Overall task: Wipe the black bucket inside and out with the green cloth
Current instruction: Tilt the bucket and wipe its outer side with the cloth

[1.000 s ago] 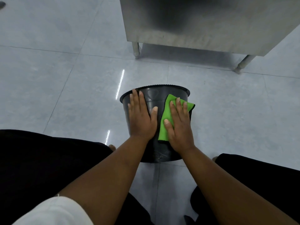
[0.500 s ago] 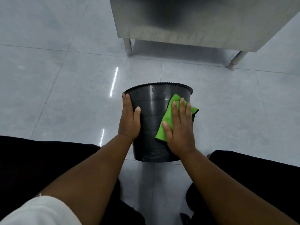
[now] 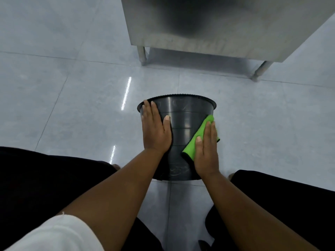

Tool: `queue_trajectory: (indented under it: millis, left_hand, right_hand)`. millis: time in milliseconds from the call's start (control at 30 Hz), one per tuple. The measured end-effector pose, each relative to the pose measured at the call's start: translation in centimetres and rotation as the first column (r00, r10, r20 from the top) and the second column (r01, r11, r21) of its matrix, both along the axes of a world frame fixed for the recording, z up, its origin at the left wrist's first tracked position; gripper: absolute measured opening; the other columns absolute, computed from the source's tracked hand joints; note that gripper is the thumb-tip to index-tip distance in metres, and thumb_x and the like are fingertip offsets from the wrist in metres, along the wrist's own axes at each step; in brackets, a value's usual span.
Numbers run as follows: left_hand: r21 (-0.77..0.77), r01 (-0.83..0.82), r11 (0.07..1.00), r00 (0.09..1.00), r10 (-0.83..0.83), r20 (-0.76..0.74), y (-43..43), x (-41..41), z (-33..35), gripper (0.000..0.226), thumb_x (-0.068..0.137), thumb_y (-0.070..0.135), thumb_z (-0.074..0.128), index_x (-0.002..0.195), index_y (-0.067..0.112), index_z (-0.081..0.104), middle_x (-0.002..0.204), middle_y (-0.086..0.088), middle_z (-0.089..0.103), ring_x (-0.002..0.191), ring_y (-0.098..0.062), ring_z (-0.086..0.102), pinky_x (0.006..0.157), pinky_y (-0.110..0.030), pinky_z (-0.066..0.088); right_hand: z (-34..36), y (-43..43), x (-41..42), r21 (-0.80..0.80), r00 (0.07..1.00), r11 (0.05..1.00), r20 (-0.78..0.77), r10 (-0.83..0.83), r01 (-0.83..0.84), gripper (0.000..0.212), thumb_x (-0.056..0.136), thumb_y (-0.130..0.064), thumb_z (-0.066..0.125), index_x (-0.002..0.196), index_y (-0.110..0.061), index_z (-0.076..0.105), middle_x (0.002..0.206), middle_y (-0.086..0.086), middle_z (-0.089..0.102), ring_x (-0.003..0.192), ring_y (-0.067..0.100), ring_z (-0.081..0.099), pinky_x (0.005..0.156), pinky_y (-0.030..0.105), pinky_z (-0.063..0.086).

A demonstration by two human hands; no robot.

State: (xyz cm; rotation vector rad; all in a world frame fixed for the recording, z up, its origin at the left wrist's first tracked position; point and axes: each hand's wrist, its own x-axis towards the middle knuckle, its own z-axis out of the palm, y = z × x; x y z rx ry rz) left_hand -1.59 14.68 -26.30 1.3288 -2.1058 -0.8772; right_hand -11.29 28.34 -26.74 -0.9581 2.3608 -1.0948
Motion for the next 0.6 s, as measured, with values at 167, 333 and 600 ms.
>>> queue_trajectory:
  millis: [167, 333, 600]
  left_hand:
    - [-0.015, 0.01, 1.0, 0.999, -0.01, 0.035, 0.2, 0.0, 0.2, 0.072, 0.095, 0.045, 0.02, 0.153, 0.003, 0.008, 0.164, -0.015, 0.001, 0.152, -0.028, 0.001, 0.123, -0.047, 0.011]
    - [0.011, -0.008, 1.0, 1.0, 0.008, -0.009, -0.4, 0.8, -0.2, 0.074, 0.095, 0.047, 0.021, 0.153, 0.004, 0.006, 0.164, -0.014, -0.001, 0.152, -0.024, -0.002, 0.124, -0.045, 0.01]
    - [0.055, 0.021, 0.998, 0.997, -0.017, -0.072, -1.1, 1.4, -0.8, 0.072, 0.096, 0.048, 0.022, 0.154, 0.01, 0.003, 0.165, -0.006, -0.005, 0.151, -0.014, -0.007, 0.122, -0.025, 0.0]
  right_hand:
    - [1.4, -1.2, -1.0, 0.152, 0.943, 0.972, 0.257, -0.212, 0.177, 0.057, 0.104, -0.035, 0.024, 0.156, -0.023, 0.003, 0.166, 0.001, 0.004, 0.153, 0.022, 0.009, 0.123, 0.04, 0.012]
    - [1.9, 0.1, 3.6, 0.302, 0.787, 0.904, -0.456, 0.417, -0.304, 0.067, 0.098, -0.047, 0.031, 0.156, -0.019, 0.012, 0.165, 0.009, 0.002, 0.152, 0.033, -0.006, 0.123, 0.049, 0.0]
    - [-0.4, 2.2, -1.3, 0.175, 0.867, 0.919, -0.307, 0.392, -0.353, 0.078, 0.093, -0.054, 0.039, 0.156, -0.022, 0.007, 0.165, 0.003, -0.006, 0.153, 0.025, -0.007, 0.124, 0.044, 0.009]
